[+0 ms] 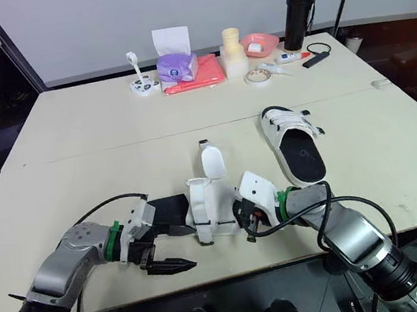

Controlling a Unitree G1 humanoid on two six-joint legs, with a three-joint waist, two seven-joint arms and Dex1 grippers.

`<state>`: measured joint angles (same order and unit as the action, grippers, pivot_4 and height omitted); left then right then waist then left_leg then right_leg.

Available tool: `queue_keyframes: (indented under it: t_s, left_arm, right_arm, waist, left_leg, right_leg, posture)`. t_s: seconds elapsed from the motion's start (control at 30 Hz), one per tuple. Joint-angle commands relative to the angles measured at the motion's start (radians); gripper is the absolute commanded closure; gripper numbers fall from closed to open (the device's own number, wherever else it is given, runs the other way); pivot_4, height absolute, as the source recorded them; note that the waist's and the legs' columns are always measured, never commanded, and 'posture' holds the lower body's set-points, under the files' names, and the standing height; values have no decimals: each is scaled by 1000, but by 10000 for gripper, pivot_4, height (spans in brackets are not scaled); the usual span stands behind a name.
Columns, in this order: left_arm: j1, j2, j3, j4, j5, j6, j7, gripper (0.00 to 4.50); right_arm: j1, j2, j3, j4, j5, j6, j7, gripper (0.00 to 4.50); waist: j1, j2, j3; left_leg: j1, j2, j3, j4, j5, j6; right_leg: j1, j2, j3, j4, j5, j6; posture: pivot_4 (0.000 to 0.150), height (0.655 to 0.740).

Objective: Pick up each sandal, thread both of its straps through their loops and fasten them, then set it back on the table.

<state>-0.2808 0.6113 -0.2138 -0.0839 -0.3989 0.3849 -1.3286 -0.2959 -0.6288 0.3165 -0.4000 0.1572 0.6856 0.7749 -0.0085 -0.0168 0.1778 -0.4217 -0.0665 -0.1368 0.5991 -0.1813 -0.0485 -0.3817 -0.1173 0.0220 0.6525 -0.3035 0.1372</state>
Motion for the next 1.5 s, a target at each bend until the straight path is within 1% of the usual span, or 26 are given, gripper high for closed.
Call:
queue_keyframes:
  t_s: [0.03,0.13,0.4,0.5,0.53,0.57,0.7,0.73,0.87,0.97,1.13,1.33,1.5]
  left_arm:
    - [1,-25,-10,19,28,-14,50,6707]
    - [1,-47,-22,17,24,5,60,6707]
    - [-22,-101,-51,49,30,24,72,6707]
    - [-31,-113,-55,63,32,25,73,14996]
    - [-31,-114,-55,65,32,25,74,19635]
    - [-31,-114,-56,68,33,23,75,25208]
    - [-24,-103,-56,71,29,28,65,43818]
    - [-19,-93,-57,66,24,36,53,44687]
    - [-4,-39,-63,13,-13,91,-11,44687]
    - [-6,50,-67,-89,-95,195,-109,44687]
    - [-21,128,-39,-201,-202,293,-164,44687]
    - [-23,182,-7,-278,-276,329,-182,44687]
    - [-46,172,36,-295,-347,368,-157,44687]
  right_arm:
    - [17,-1,33,1,-5,22,9,45000]
    - [16,-1,34,3,-8,24,10,45000]
    - [12,1,34,5,-12,25,10,45000]
    - [13,3,32,3,-13,27,8,45000]
    - [15,4,31,2,-13,27,7,45000]
    - [16,5,31,0,-13,28,5,45000]
    - [16,9,31,0,-15,28,2,45000]
    - [16,10,32,1,-15,28,1,45000]
    - [16,12,31,5,-17,25,1,45000]
    - [13,10,29,11,-19,20,4,45000]
    - [4,10,29,22,-23,14,7,45000]
    - [-3,11,29,31,-28,4,12,45000]
    - [-11,13,29,45,-33,-8,16,45000]
  waist:
    - [1,0,0]
    - [1,0,0]
    - [2,1,0]
    - [0,1,0]
    - [-1,1,0]
    - [-1,1,0]
    - [-4,1,0]
    - [-5,1,0]
    - [-7,1,0]
    - [-8,1,0]
    - [-6,2,0]
    - [-8,2,0]
    - [-8,1,1]
  left_leg:
    - [2,0,0,0,0,0]
    - [6,0,-1,0,0,0]
    - [6,0,-1,0,0,0]
    - [6,0,-1,0,0,0]
    - [6,0,-1,-1,0,0]
    - [6,0,-1,-1,0,0]
    - [6,0,-1,-3,0,0]
    - [6,0,-1,-4,-1,0]
    - [6,0,-1,-5,-1,0]
    - [6,0,-1,-5,-1,0]
    - [6,1,0,-6,-1,0]
    - [5,1,0,-6,-1,0]
    - [4,2,0,-6,-1,0]
  right_leg:
    - [2,0,0,-1,-1,-2]
    - [8,-1,-1,-4,-1,-2]
    - [8,-1,-1,-5,-1,-2]
    - [8,-1,-1,-5,-1,-2]
    - [8,-1,-1,-5,-1,-2]
    - [8,-1,-1,-5,-1,-2]
    - [7,-1,-1,-5,-1,0]
    - [6,-1,-1,-5,0,1]
    - [6,-1,-1,-5,-1,0]
    - [6,-1,-1,-5,-1,-1]
    - [6,-1,-1,-6,-1,-2]
    - [5,-1,-1,-7,-2,-2]
    - [4,-1,-1,-7,-2,-2]
  posture:
    - [1500,7344]
    - [1500,7344]
    - [1500,7344]
    - [1500,7344]
    - [1500,7344]
    - [1500,7344]
    - [1500,7344]
    - [1500,7344]
    - [1500,7344]
    - [1500,7344]
    - [1500,7344]
    - [1500,7344]
    - [1500,7344]
